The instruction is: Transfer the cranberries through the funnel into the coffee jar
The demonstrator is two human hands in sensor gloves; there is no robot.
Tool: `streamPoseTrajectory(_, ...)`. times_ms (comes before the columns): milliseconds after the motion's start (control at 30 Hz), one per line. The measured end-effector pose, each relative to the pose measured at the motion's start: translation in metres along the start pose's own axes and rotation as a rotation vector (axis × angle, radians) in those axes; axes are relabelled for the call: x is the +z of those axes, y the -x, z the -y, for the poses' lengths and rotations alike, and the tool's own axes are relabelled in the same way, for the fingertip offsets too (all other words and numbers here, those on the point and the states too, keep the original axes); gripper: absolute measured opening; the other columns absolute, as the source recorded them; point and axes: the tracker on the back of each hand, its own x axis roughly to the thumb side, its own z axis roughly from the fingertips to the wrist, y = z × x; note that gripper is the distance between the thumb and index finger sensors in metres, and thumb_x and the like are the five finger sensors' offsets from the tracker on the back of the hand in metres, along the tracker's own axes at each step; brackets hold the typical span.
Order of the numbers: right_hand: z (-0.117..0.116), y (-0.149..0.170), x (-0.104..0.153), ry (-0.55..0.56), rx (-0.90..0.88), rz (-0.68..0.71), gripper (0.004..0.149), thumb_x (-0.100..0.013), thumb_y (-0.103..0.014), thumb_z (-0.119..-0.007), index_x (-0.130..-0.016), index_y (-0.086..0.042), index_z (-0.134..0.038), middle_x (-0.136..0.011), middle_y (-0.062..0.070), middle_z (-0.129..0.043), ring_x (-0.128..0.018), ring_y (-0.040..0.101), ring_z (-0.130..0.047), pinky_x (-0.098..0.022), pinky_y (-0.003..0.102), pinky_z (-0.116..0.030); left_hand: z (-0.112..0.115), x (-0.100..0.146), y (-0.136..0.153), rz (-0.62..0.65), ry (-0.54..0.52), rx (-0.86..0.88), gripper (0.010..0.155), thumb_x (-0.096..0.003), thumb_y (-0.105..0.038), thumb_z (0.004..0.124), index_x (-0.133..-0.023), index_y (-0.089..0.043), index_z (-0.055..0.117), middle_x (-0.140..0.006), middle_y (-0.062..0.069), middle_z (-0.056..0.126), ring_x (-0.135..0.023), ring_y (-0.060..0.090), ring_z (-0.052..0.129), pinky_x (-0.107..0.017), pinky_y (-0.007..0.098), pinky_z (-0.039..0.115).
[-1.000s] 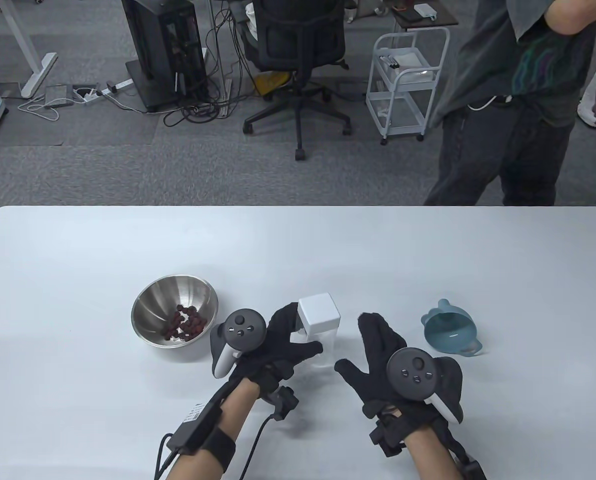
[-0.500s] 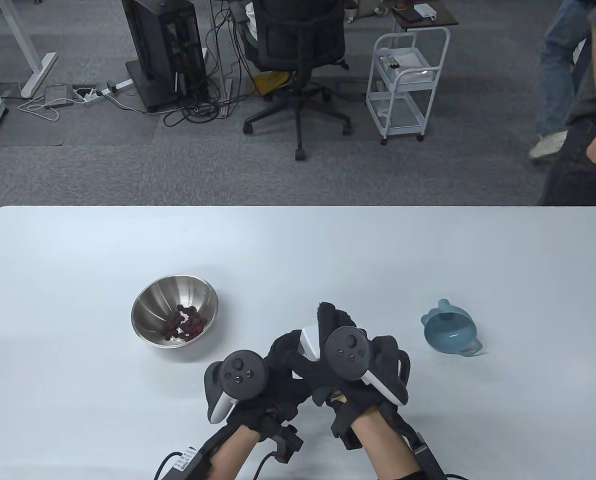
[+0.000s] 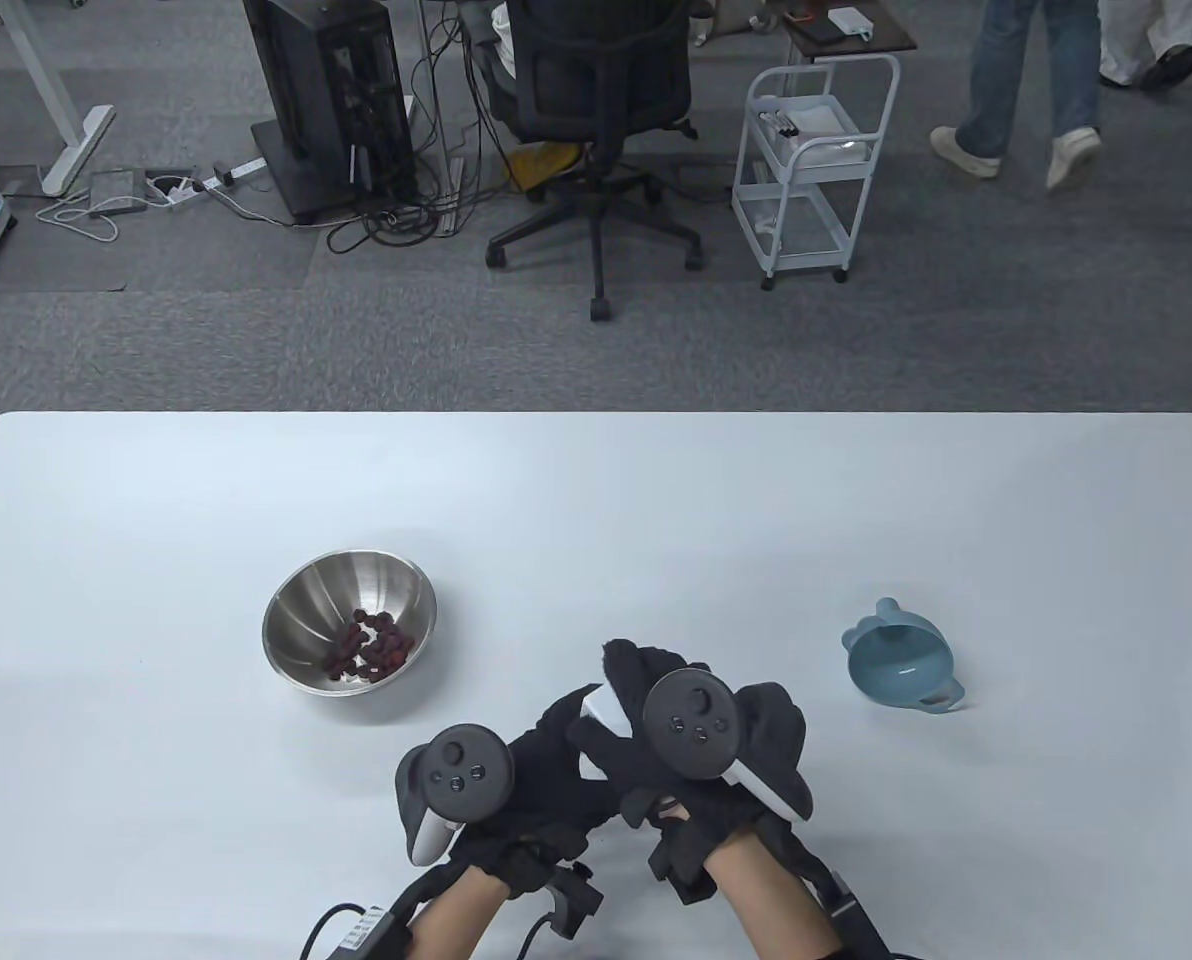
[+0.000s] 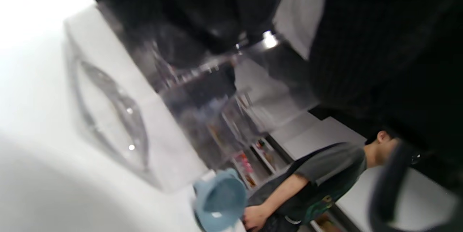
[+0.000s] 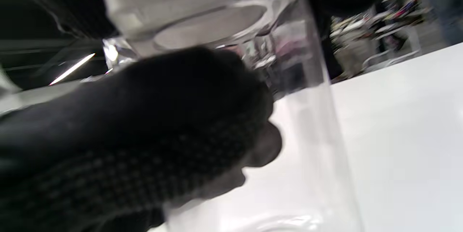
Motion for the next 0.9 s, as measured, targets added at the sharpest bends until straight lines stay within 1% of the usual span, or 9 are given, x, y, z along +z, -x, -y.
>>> streamPoseTrajectory(67,0.006,0.004,0.000,-0.111,-0.005,0.094,0.076,-0.043,-0.054,-0.086,-0.104,-0.016,-0.063,-0.109,0.017,-0.071,-0.084,0.045,-0.069,-0.061,0.054,-0.060,0.000,-0.001,0.002,0.018,0.095,0.056,0.088,-0.0359,-0.054,0.099,-0.105,-0.016,0.058,-0.108,0.012,0.071,-0.096,0.036,0.088,-0.071,0.055,0.071)
streamPoseTrajectory(167,0.012,0.008,-0.001,-0.317,-0.057,0.122,0.075,-0.041,-0.045,-0.093,-0.105,-0.022,-0.062,-0.116,0.008,-0.064,-0.096,0.043,-0.054,-0.069,0.056,-0.048,0.003,-0.002,0.003,0.039,0.198,0.032,0.089,-0.0363,-0.054,0.098,-0.106,-0.018,0.056,-0.110,0.010,0.068,-0.099,0.035,0.085,-0.073,0.054,0.069)
streamPoseTrajectory(300,0.015,0.010,-0.001,-0.419,-0.053,0.162,0.074,-0.039,-0.039,-0.097,-0.104,-0.027,-0.063,-0.118,0.003,-0.061,-0.099,0.041,-0.052,-0.071,0.057,-0.044,0.008,-0.001,0.003,0.051,0.234,0.034,0.089,-0.0366,-0.054,0.098,-0.107,-0.019,0.054,-0.111,0.009,0.067,-0.101,0.035,0.083,-0.074,0.054,0.067)
streamPoseTrajectory(367,0.016,0.010,0.000,-0.401,-0.041,0.146,0.075,-0.040,-0.043,-0.094,-0.105,-0.026,-0.060,-0.119,0.007,-0.058,-0.101,0.043,-0.051,-0.072,0.058,-0.043,0.009,0.000,0.004,0.041,0.229,0.050,0.089,-0.0376,-0.055,0.096,-0.107,-0.020,0.052,-0.112,0.008,0.064,-0.101,0.035,0.081,-0.074,0.054,0.066)
streamPoseTrajectory(433,0.021,0.011,0.001,-0.338,-0.056,0.107,0.083,-0.041,-0.057,-0.087,-0.109,-0.022,-0.053,-0.122,0.014,-0.046,-0.105,0.048,-0.044,-0.072,0.062,-0.041,0.010,0.002,0.005,0.028,0.201,0.053,0.089,-0.0382,-0.055,0.096,-0.108,-0.020,0.051,-0.113,0.008,0.063,-0.102,0.036,0.080,-0.075,0.054,0.065)
streamPoseTrajectory(567,0.037,0.005,0.005,-0.156,0.037,-0.020,0.091,-0.042,-0.072,-0.076,-0.110,-0.017,-0.049,-0.120,0.017,-0.051,-0.099,0.051,-0.062,-0.067,0.062,-0.055,0.008,0.003,0.005,0.019,0.169,0.024,0.089,-0.0387,-0.055,0.095,-0.108,-0.020,0.051,-0.113,0.008,0.062,-0.102,0.036,0.079,-0.075,0.054,0.065)
streamPoseTrajectory(700,0.037,-0.006,0.007,-0.232,0.244,-0.192,0.102,-0.037,-0.081,-0.067,-0.110,-0.013,-0.044,-0.113,0.025,-0.059,-0.083,0.047,-0.083,-0.058,0.057,-0.069,0.008,0.004,0.004,0.013,0.150,0.013,0.089,-0.0387,-0.055,0.095,-0.108,-0.020,0.051,-0.113,0.009,0.062,-0.102,0.036,0.079,-0.075,0.054,0.065)
streamPoseTrajectory(800,0.028,-0.011,0.004,-0.262,0.295,-0.222,0.106,-0.035,-0.083,-0.066,-0.109,-0.010,-0.047,-0.106,0.029,-0.068,-0.073,0.042,-0.089,-0.051,0.053,-0.075,0.007,0.005,0.005,0.008,0.137,0.012,0.089,-0.0386,-0.055,0.095,-0.108,-0.020,0.051,-0.113,0.009,0.061,-0.102,0.036,0.079,-0.075,0.054,0.065)
streamPoseTrajectory(900,0.021,-0.014,-0.001,-0.274,0.305,-0.178,0.104,-0.035,-0.082,-0.071,-0.106,-0.008,-0.053,-0.097,0.024,-0.079,-0.063,0.036,-0.093,-0.045,0.047,-0.077,0.007,0.005,0.005,0.014,0.138,0.014,0.090,-0.0383,-0.055,0.095,-0.108,-0.020,0.051,-0.113,0.009,0.062,-0.101,0.036,0.079,-0.074,0.054,0.065)
